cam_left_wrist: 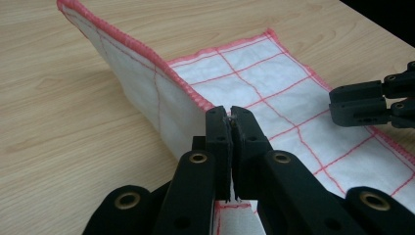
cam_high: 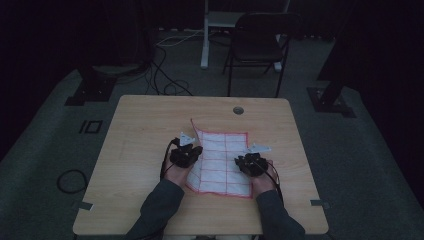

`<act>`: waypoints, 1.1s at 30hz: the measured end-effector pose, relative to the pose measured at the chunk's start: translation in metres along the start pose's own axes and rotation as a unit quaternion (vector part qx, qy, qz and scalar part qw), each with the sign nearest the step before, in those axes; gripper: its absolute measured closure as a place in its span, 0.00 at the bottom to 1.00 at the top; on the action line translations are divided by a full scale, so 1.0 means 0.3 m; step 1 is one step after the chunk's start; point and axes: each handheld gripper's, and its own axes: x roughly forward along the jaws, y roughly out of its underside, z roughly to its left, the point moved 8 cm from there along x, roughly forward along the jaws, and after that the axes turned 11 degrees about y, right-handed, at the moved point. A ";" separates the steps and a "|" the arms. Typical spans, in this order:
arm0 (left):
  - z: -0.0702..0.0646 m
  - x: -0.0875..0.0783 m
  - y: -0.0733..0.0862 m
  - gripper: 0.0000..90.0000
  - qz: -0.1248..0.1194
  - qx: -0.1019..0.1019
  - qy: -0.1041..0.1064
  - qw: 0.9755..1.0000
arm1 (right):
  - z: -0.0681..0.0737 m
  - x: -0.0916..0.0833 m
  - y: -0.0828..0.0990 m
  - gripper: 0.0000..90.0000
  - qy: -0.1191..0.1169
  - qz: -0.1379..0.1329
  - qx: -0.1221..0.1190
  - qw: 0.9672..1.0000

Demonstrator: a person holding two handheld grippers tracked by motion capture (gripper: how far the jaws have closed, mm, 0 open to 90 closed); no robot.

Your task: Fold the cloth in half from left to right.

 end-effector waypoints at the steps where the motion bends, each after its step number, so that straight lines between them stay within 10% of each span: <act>1: 0.000 0.000 0.000 0.98 0.000 0.000 0.000 1.000 | -0.007 -0.002 0.004 0.84 0.002 0.001 0.001 1.000; 33: -0.087 0.163 -0.015 0.98 0.048 0.024 0.033 0.998 | -0.066 -0.017 0.042 0.84 0.014 0.011 0.014 1.000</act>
